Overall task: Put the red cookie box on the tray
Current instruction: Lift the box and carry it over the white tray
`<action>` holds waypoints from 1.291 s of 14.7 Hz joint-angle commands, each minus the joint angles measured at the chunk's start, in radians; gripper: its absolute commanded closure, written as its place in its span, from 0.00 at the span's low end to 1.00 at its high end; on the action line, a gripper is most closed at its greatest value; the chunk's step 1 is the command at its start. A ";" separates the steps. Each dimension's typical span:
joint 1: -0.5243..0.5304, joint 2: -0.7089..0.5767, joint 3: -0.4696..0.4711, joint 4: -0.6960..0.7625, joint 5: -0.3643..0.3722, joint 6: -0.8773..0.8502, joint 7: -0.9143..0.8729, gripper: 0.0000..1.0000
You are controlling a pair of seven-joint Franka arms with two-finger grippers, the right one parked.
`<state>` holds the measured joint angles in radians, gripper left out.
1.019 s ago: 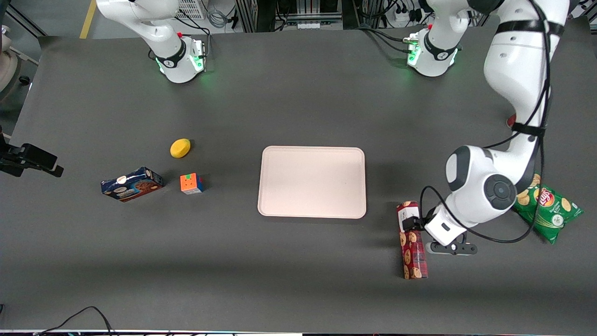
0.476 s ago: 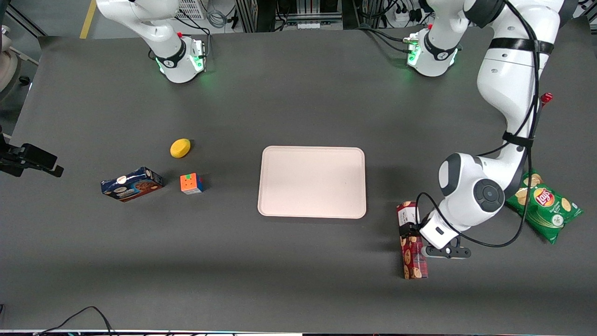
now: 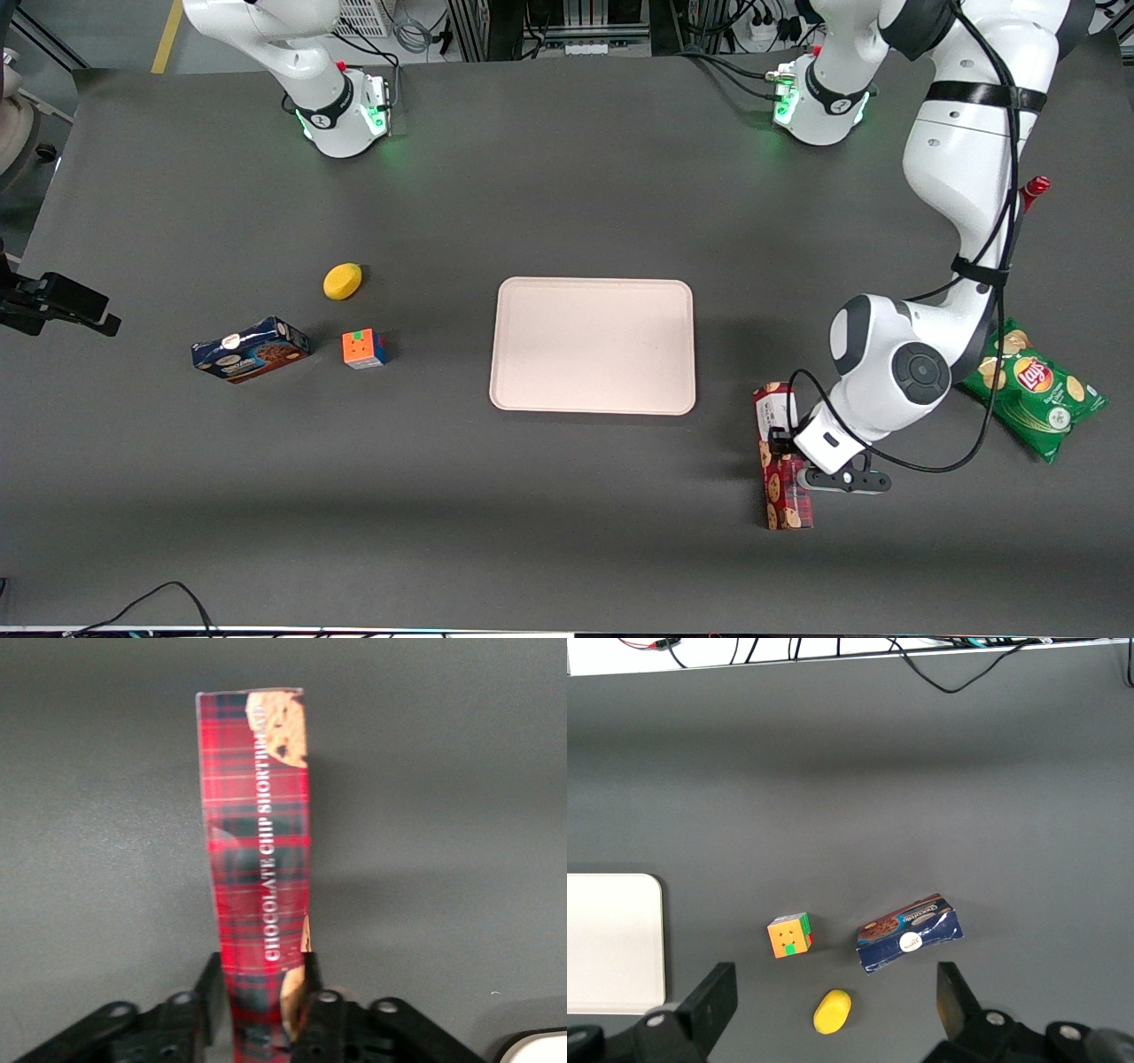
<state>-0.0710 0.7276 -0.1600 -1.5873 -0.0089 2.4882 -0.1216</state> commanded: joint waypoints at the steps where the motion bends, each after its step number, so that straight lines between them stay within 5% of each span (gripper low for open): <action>1: -0.012 -0.014 0.011 0.016 0.018 -0.047 -0.016 1.00; 8: -0.045 -0.194 -0.015 0.016 0.006 -0.346 0.154 1.00; 12: -0.071 -0.266 -0.107 0.001 -0.036 -0.491 -0.014 1.00; 16: -0.151 -0.332 -0.127 -0.136 -0.023 -0.402 -0.242 1.00; 19: -0.153 -0.402 -0.205 -0.400 0.022 -0.106 -0.419 1.00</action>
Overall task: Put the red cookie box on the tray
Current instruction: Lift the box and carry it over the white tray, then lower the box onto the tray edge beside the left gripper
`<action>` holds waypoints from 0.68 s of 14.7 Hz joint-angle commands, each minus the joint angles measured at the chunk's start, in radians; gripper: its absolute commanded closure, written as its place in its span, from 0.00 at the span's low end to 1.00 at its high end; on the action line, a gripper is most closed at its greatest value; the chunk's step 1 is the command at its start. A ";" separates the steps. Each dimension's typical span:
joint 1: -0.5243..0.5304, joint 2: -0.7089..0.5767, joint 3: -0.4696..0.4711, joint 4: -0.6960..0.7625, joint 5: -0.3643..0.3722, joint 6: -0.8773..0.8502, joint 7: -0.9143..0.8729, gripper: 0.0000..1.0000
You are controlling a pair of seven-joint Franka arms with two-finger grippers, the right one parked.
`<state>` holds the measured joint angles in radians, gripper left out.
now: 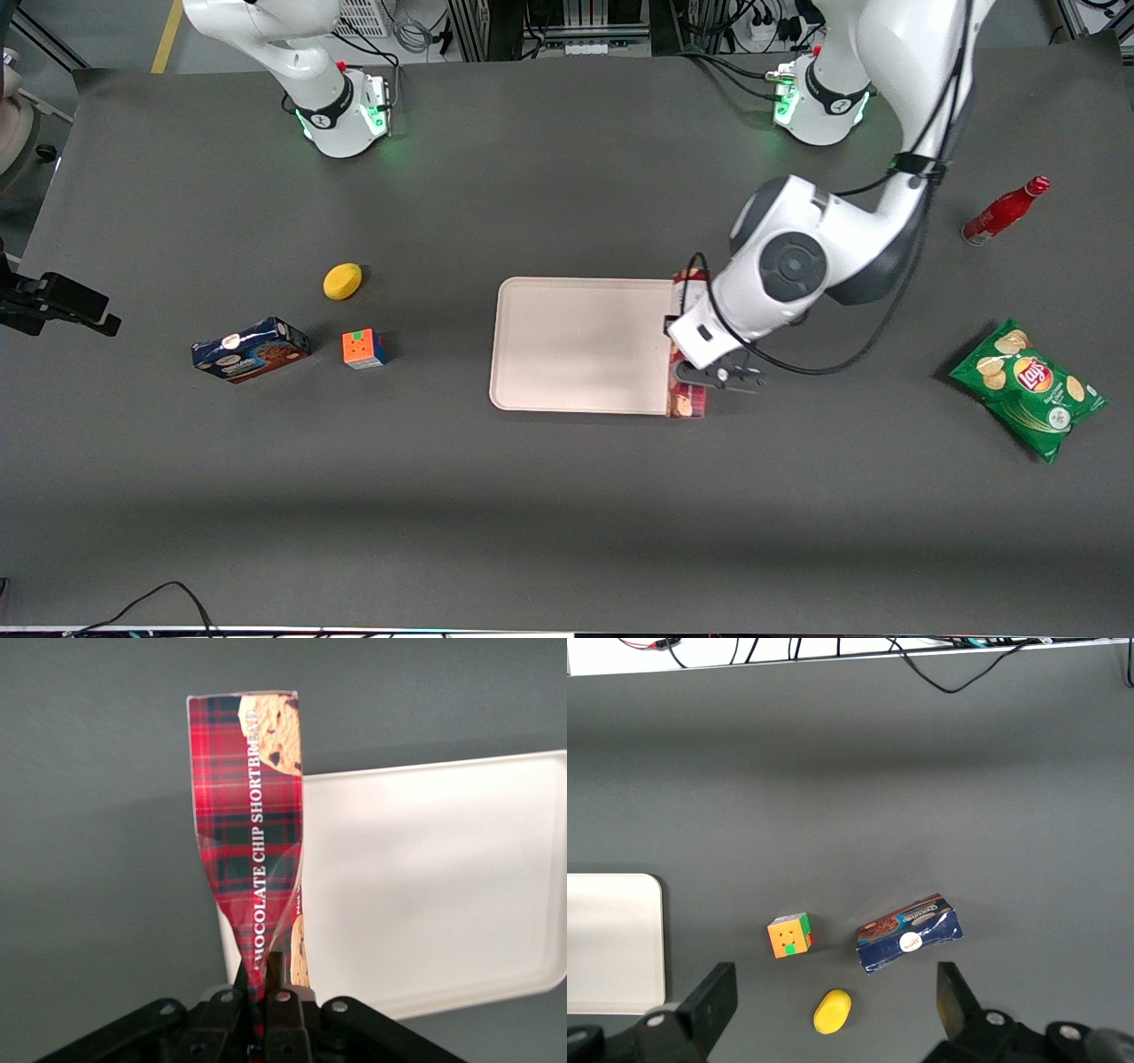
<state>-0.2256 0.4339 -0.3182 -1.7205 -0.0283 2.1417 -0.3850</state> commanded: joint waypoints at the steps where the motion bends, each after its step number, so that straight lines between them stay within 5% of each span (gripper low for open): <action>1: 0.002 -0.109 -0.061 -0.309 0.089 0.298 -0.204 1.00; 4: -0.001 -0.109 -0.070 -0.359 0.154 0.343 -0.259 1.00; 10: 0.003 -0.093 -0.061 -0.415 0.160 0.497 -0.295 1.00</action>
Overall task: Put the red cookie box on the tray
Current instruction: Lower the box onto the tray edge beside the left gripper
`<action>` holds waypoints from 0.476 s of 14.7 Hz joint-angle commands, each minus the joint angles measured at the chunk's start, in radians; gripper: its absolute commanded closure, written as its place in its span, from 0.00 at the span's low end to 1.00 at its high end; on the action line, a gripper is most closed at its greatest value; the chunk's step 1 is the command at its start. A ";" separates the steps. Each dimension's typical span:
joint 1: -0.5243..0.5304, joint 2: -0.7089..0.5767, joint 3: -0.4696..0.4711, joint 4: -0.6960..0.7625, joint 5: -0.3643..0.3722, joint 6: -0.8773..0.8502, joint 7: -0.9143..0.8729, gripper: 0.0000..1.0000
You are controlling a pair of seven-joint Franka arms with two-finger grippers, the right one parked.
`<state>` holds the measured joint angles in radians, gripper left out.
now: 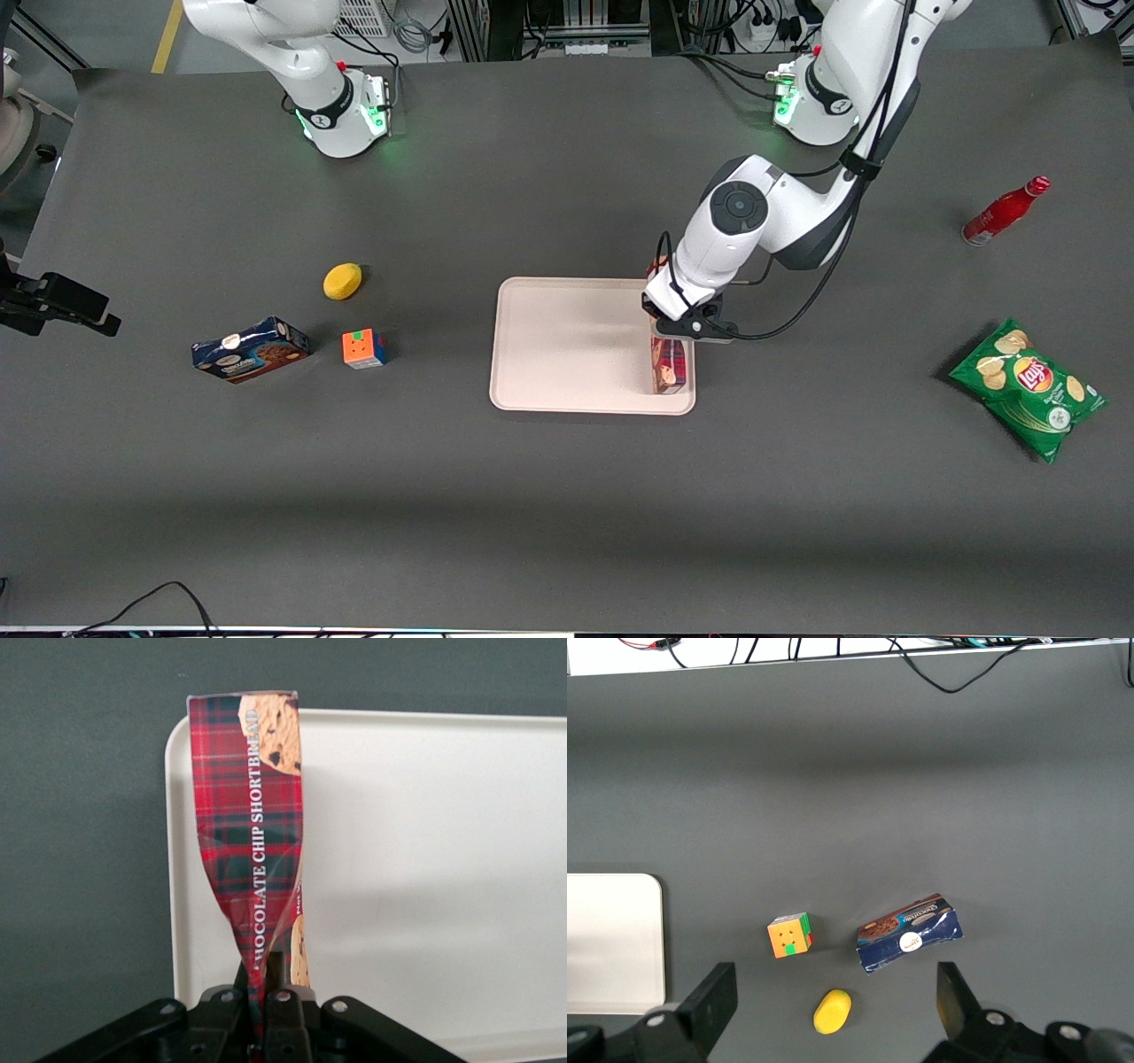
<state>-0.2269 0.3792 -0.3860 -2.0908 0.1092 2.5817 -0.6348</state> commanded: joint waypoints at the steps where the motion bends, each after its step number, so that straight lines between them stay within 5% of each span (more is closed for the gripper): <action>1: 0.005 -0.037 0.009 -0.044 0.023 0.058 -0.046 1.00; 7: 0.006 -0.022 0.018 -0.051 0.059 0.074 -0.048 1.00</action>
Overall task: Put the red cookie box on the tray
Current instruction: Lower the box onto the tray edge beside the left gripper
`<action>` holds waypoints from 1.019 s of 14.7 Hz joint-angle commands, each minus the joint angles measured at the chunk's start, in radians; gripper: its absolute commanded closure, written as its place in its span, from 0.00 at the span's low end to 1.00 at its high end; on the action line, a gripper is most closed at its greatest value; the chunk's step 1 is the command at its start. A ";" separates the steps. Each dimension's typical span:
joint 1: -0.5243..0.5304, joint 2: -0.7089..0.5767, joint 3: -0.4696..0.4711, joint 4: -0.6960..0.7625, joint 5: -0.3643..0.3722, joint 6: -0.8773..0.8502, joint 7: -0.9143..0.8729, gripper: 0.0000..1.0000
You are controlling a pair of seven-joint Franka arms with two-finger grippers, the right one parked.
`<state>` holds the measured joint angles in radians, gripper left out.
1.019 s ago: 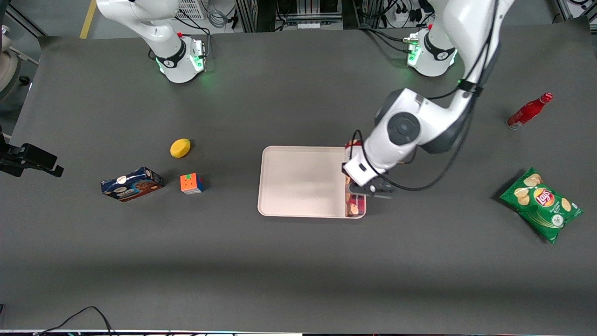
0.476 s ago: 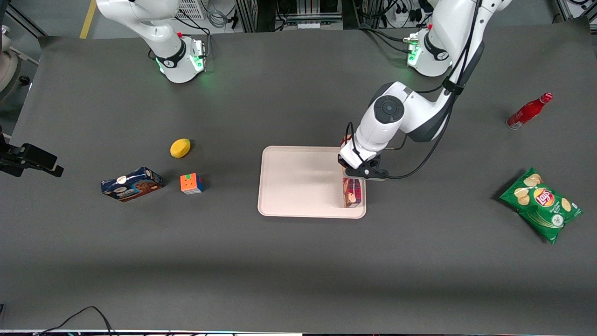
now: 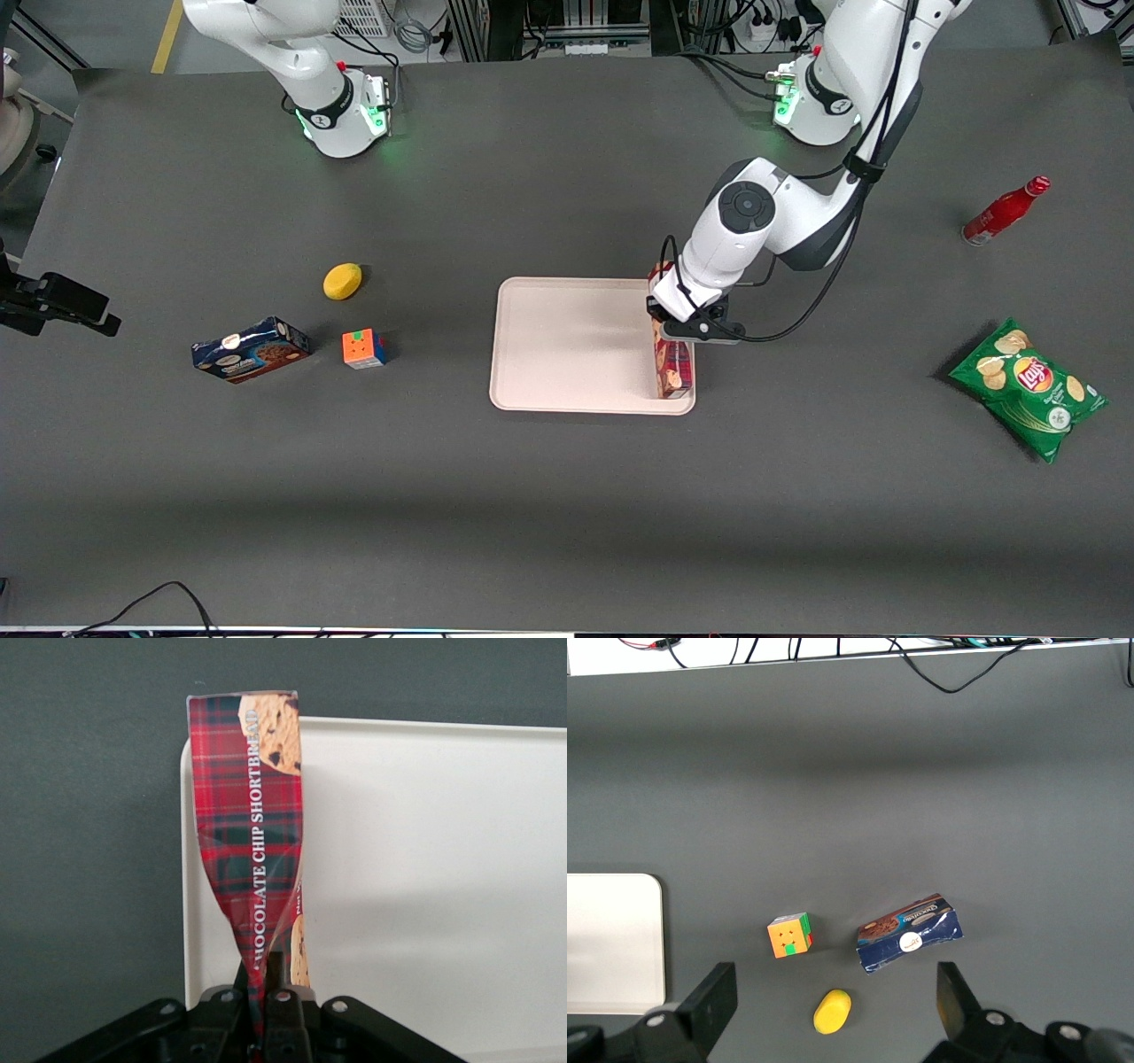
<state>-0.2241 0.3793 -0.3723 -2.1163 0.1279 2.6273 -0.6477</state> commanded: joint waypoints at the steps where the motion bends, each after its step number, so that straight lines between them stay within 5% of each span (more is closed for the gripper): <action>1: 0.003 -0.017 0.006 -0.027 0.041 0.042 -0.035 1.00; 11: 0.000 0.026 0.035 -0.025 0.075 0.088 -0.035 1.00; 13: 0.000 0.026 0.036 -0.022 0.075 0.088 -0.035 0.88; 14: 0.000 0.026 0.036 -0.022 0.075 0.088 -0.035 0.74; 15: 0.000 0.029 0.036 -0.019 0.075 0.089 -0.035 0.45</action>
<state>-0.2237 0.4142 -0.3359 -2.1362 0.1799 2.7031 -0.6552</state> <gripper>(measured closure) 0.868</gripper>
